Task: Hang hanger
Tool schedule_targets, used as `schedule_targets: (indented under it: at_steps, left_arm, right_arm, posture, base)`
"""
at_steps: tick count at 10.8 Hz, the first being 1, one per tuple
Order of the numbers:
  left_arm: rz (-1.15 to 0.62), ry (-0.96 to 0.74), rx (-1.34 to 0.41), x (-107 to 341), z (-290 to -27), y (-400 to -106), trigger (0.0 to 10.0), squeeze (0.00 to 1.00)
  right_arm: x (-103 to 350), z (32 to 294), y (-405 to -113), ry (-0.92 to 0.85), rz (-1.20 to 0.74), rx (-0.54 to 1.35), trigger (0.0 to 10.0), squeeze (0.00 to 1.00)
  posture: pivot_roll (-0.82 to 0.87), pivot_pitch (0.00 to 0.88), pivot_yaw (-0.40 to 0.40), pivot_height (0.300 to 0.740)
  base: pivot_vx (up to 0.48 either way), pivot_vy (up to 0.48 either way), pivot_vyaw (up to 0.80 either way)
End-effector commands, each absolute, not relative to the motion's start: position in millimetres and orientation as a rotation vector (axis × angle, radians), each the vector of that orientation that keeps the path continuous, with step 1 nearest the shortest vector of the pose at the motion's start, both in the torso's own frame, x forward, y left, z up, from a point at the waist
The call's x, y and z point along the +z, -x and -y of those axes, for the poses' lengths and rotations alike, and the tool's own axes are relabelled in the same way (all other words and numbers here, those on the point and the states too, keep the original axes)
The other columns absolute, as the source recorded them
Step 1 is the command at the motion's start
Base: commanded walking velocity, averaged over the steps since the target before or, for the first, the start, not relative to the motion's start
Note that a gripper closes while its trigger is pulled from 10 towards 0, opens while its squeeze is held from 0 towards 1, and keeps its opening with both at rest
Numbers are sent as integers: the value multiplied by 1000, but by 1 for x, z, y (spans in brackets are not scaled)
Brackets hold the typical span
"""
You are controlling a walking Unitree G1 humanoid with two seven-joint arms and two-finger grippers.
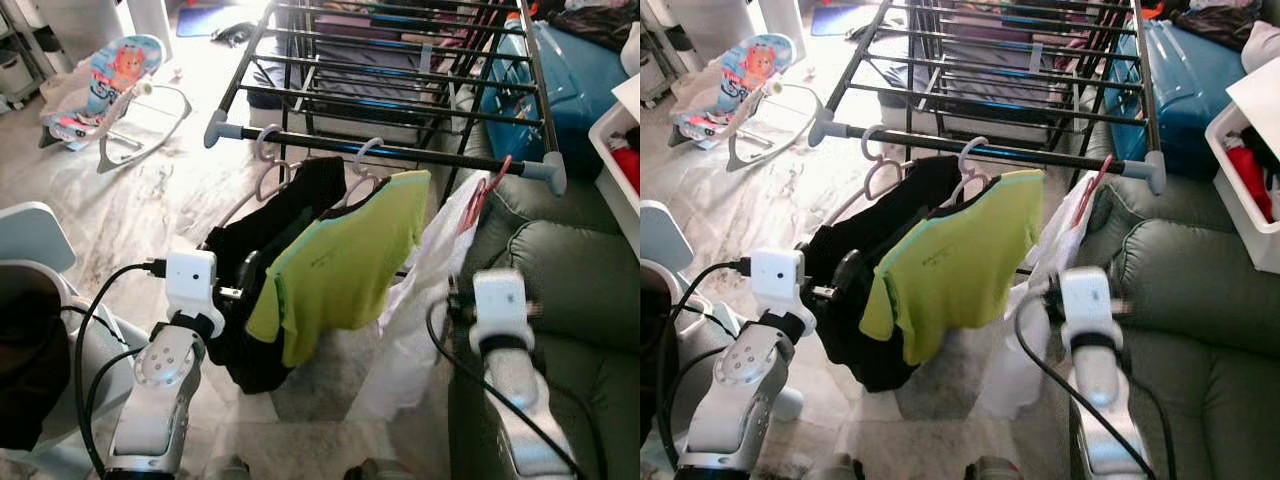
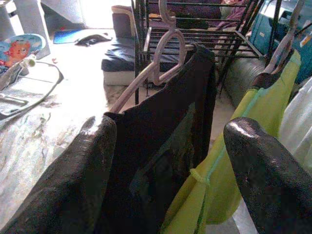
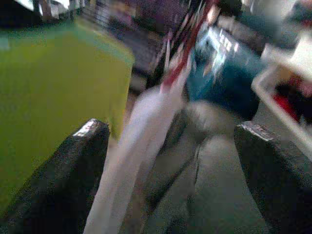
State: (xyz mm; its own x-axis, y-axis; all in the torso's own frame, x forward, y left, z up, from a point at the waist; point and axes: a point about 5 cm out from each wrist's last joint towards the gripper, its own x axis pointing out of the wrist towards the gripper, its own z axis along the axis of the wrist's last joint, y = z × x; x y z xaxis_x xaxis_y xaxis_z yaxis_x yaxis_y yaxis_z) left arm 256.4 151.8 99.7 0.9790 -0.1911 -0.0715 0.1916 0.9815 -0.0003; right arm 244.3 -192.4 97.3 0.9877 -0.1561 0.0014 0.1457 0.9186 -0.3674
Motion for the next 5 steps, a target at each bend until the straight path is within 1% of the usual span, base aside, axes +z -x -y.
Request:
schedule_targets:
  at_steps: [1, 3, 4, 5]
  left_arm:
    - [-69, -11, -193, 102, -151, -256, 10000, 0]
    - [-83, -10, -147, 102, -153, -257, 10000, 0]
    - [-116, 30, -145, 101, -152, -256, 10000, 0]
    - [-73, 12, -166, 104, -151, -257, 10000, 0]
  right_arm:
    - [112, 180, -246, 381, 55, -95, 10000, 1000]
    - [111, 167, -245, 400, 64, -42, 10000, 1000]
    - [116, 162, -247, 424, 95, -19, 10000, 1000]
    - [119, 161, -249, 430, 109, -6, 10000, 1000]
  posture:
    - [-45, 54, -21, 740]
    - [-39, 47, -22, 740]
    - [-37, 45, -26, 740]
    - [-37, 46, -27, 740]
  base:
    - [0, 0, 0]
    - [0, 0, 0]
    - [0, 0, 0]
    - [0, 0, 800]
